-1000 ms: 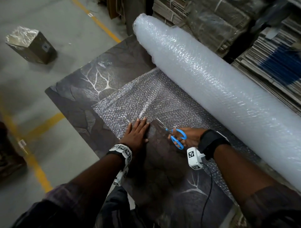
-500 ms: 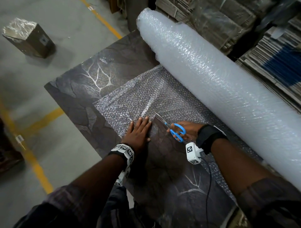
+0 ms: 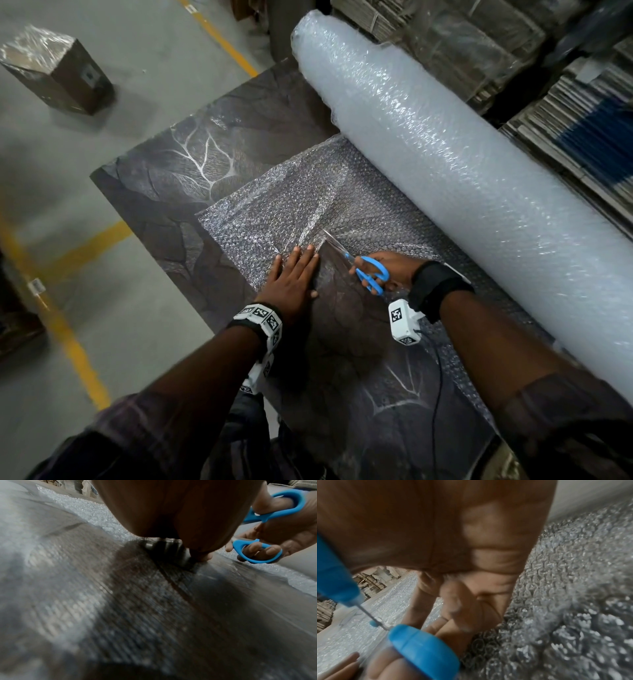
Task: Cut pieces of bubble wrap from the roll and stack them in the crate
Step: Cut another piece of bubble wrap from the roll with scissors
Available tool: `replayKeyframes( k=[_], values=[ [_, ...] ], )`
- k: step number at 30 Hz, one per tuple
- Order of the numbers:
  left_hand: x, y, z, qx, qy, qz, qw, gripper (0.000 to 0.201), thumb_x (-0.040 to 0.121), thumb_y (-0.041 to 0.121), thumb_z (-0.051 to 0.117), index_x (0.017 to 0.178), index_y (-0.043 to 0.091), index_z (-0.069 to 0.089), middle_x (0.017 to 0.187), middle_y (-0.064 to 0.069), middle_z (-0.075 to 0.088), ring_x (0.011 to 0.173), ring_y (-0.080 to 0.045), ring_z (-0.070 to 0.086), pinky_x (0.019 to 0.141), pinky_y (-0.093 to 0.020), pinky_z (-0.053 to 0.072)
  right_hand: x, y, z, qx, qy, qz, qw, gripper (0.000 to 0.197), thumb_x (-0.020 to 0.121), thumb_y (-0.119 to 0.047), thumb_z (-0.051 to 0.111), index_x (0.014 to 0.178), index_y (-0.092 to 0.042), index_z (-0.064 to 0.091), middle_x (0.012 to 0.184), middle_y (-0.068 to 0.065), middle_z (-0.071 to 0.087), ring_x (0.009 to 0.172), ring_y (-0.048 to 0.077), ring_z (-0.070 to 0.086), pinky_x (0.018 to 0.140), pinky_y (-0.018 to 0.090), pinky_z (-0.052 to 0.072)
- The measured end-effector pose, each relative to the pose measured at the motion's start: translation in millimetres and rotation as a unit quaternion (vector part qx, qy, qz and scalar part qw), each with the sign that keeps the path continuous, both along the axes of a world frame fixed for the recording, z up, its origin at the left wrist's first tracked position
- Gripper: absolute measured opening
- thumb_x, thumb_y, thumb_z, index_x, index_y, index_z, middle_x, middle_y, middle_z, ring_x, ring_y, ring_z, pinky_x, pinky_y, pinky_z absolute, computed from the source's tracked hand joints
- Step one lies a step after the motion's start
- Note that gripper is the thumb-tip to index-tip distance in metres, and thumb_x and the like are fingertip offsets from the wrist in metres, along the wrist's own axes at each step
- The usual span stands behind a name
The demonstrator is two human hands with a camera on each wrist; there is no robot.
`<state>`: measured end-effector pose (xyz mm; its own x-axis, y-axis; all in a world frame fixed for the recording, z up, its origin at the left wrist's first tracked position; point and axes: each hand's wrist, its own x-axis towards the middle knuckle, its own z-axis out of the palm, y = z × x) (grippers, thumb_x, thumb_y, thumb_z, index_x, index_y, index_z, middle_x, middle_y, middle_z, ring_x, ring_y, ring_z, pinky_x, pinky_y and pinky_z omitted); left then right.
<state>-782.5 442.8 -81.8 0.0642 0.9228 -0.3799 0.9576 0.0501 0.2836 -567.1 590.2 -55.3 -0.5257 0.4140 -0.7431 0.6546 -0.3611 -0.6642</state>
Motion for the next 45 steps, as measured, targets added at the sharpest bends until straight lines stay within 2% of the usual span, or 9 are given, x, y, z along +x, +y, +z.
replayKeyframes(
  k=[3, 8, 13, 18, 24, 29, 38, 41, 45],
  values=[
    [0.4, -0.3, -0.9, 0.002, 0.006, -0.003, 1.000, 0.081, 0.097, 0.046, 0.041, 0.155, 0.021, -0.010, 0.161, 0.006, -0.019, 0.148, -0.018, -0.020, 0.119, -0.049, -0.010, 2.0, 0.1, -0.3, -0.004, 0.005, 0.002, 1.000, 0.079, 0.056, -0.083, 0.071, 0.093, -0.014, 0.073, 0.080, 0.015, 0.066, 0.076, 0.035, 0.059, 0.065, 0.038, 0.038],
    [0.8, -0.4, -1.3, 0.004, 0.019, -0.009, 1.000, 0.081, 0.097, 0.046, 0.041, 0.155, 0.019, -0.008, 0.162, 0.004, -0.017, 0.148, -0.021, -0.018, 0.119, -0.049, -0.009, 6.1, 1.2, 6.4, 0.015, -0.004, 0.050, 0.999, 0.097, 0.054, -0.092, 0.060, 0.102, -0.009, 0.069, 0.076, 0.011, 0.069, 0.066, 0.025, 0.065, 0.056, 0.030, 0.040],
    [1.3, -1.2, -0.1, 0.007, 0.024, -0.010, 1.000, 0.081, 0.097, 0.046, 0.042, 0.155, 0.017, -0.007, 0.162, 0.003, -0.015, 0.149, -0.022, -0.015, 0.118, -0.050, -0.009, -5.5, 1.6, 4.8, 0.010, -0.006, 0.041, 0.999, 0.088, 0.056, -0.089, 0.063, 0.097, -0.012, 0.071, 0.076, 0.013, 0.066, 0.075, 0.033, 0.061, 0.071, 0.048, 0.041],
    [1.7, -1.6, -1.2, 0.014, 0.022, -0.005, 1.000, 0.083, 0.096, 0.045, 0.045, 0.156, 0.016, -0.005, 0.162, 0.004, -0.014, 0.149, -0.021, -0.014, 0.118, -0.050, -0.009, -16.3, 4.1, 11.7, 0.044, -0.018, 0.078, 0.996, 0.093, 0.061, -0.087, 0.050, 0.107, -0.008, 0.068, 0.073, 0.006, 0.067, 0.064, 0.024, 0.063, 0.046, 0.024, 0.036],
    [2.8, -2.6, 0.0, 0.020, 0.000, 0.006, 1.000, 0.084, 0.095, 0.042, 0.048, 0.156, 0.018, -0.005, 0.162, 0.006, -0.015, 0.148, -0.019, -0.017, 0.119, -0.050, -0.010, -25.2, 5.1, 8.4, 0.047, -0.014, 0.048, 0.998, 0.071, 0.076, -0.072, 0.054, 0.102, -0.008, 0.068, 0.071, 0.005, 0.067, 0.058, 0.022, 0.063, 0.046, 0.023, 0.035],
    [2.8, -2.6, -0.2, 0.016, 0.004, 0.008, 1.000, 0.085, 0.095, 0.042, 0.047, 0.156, 0.019, -0.007, 0.162, 0.006, -0.017, 0.148, -0.018, -0.018, 0.119, -0.049, -0.011, -27.4, 5.1, -2.6, 0.038, -0.006, 0.025, 0.999, 0.090, 0.051, -0.088, 0.066, 0.094, -0.009, 0.069, 0.067, 0.007, 0.068, 0.053, 0.021, 0.061, 0.053, 0.026, 0.040],
    [3.0, -2.4, -0.8, 0.014, 0.005, 0.009, 1.000, 0.086, 0.095, 0.042, 0.048, 0.155, 0.019, -0.008, 0.161, 0.007, -0.017, 0.148, -0.018, -0.018, 0.118, -0.048, -0.013, -28.7, -6.9, -8.4, 0.034, 0.051, -0.043, 0.997, 0.043, 0.075, -0.046, 0.067, 0.080, -0.003, 0.063, 0.052, 0.008, 0.054, 0.038, 0.016, 0.049, 0.042, 0.023, 0.040],
    [2.5, -2.7, -0.9, 0.020, 0.001, 0.009, 1.000, 0.085, 0.094, 0.042, 0.050, 0.155, 0.019, -0.006, 0.161, 0.007, -0.015, 0.148, -0.018, -0.016, 0.116, -0.046, -0.015, -33.2, -9.1, -7.7, 0.018, 0.044, -0.045, 0.998, 0.062, 0.071, -0.062, 0.071, 0.083, -0.001, 0.062, 0.054, 0.008, 0.055, 0.043, 0.020, 0.051, 0.046, 0.026, 0.040],
    [1.0, -5.3, -2.4, 0.021, 0.000, 0.009, 1.000, 0.086, 0.094, 0.043, 0.049, 0.156, 0.020, -0.005, 0.162, 0.007, -0.014, 0.148, -0.018, -0.016, 0.116, -0.045, -0.014, -42.8, -1.7, 9.6, 0.014, 0.006, 0.014, 1.000, 0.091, 0.055, -0.091, 0.058, 0.092, -0.008, 0.061, 0.062, 0.007, 0.058, 0.050, 0.020, 0.056, 0.046, 0.023, 0.030]
  ],
)
